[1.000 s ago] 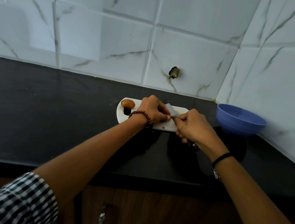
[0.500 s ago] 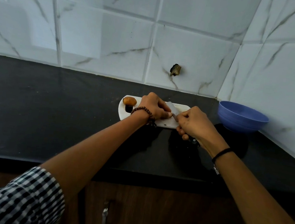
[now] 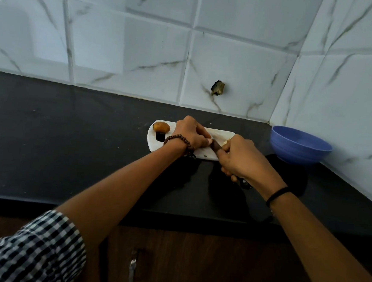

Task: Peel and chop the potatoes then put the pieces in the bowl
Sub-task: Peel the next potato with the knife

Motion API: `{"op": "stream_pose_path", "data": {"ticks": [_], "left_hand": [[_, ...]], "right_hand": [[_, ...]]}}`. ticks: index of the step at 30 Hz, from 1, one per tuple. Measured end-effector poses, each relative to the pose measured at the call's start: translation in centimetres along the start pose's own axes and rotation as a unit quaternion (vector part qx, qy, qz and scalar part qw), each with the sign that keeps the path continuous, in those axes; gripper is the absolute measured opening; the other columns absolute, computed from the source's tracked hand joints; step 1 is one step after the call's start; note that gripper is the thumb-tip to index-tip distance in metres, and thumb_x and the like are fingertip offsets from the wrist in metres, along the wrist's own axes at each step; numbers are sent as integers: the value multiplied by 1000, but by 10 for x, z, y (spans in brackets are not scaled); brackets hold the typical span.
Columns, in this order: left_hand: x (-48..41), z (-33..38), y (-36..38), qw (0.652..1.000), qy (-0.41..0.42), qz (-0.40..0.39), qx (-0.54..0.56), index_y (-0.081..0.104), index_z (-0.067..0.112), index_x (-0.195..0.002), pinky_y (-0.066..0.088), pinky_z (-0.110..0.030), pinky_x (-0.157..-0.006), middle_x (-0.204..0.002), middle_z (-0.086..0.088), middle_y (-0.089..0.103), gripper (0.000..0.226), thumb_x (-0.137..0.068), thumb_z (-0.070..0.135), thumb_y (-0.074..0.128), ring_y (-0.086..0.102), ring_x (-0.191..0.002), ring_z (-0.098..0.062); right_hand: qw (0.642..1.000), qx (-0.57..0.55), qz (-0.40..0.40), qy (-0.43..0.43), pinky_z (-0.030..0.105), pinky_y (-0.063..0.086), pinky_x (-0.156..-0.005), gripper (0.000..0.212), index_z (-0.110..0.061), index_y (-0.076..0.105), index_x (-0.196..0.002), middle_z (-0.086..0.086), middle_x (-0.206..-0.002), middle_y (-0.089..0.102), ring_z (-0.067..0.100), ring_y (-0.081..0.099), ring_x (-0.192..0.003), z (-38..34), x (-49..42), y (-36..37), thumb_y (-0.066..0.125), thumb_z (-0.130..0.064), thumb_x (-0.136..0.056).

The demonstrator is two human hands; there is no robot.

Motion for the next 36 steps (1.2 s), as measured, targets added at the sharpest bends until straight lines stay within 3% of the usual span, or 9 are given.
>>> {"op": "stream_pose_path", "data": {"ticks": [4,10,17,22,25,27,31,36], "left_hand": [[0,5,-1,997,52,2,-64,78,13,-91,47,-15,-81,-92,-2,74,13,-79,16,75,64,-89,-8],[2,6,-1,989,96,-14,-110,77,17,-93,54,-29,-87,-94,-1,73,13,-81,21,75,66,-91,-13],[1,1,-2,986,103,-22,-127,71,21,-110,49,-28,-93,-107,-1,70,22,-89,18,66,63,-101,-14],[1,2,-13,970,109,59,-207,66,25,-117,43,-40,-100,-110,6,70,26,-92,21,59,61,-107,-17],[2,0,-23,952,124,108,-259,66,26,-115,37,-36,-98,-112,6,69,27,-94,16,53,57,-111,-18],[2,-3,-31,941,130,122,-287,68,28,-112,34,-35,-97,-112,7,68,28,-94,14,52,55,-112,-17],[0,-11,-50,929,111,155,-317,71,28,-107,34,-34,-96,-109,5,69,31,-91,8,53,54,-112,-19],[-1,-26,-71,942,17,169,-291,71,24,-102,39,-36,-92,-107,-1,69,26,-87,8,59,58,-107,-23]], "right_hand": [[1000,16,-22,9,41,60,-57,30,1,69,-85,17,-69,72,25,60,-48,-2,8,-7,50,-18,-98],[996,-29,-73,52,21,41,-38,22,-8,69,-97,6,-61,65,10,49,-36,13,23,-30,53,-22,-101],[995,-86,-28,37,24,45,-43,24,-13,69,-113,7,-66,69,14,55,-45,24,26,-42,49,-22,-101],[995,-88,-41,1,23,47,-45,36,-14,70,-103,9,-68,71,15,55,-46,11,30,-30,49,-43,-99],[995,-79,-61,1,24,47,-43,24,-12,70,-105,7,-65,69,12,52,-40,9,27,-19,50,-26,-101],[995,-70,-62,18,25,48,-44,23,-12,69,-108,6,-65,69,10,51,-37,15,23,-18,50,-24,-101],[996,-62,-49,43,24,48,-45,27,-13,66,-121,4,-63,68,9,52,-37,35,21,-31,51,-25,-102],[992,-111,-43,46,24,46,-45,28,-15,66,-125,5,-63,69,10,53,-40,49,19,-34,55,-26,-102]]}}
Point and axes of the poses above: each hand's wrist, its own x-axis away from the middle knuckle, its own y-axis out of the palm, z = x × y, the point moved 4 cm from there along -x, towards the middle knuckle
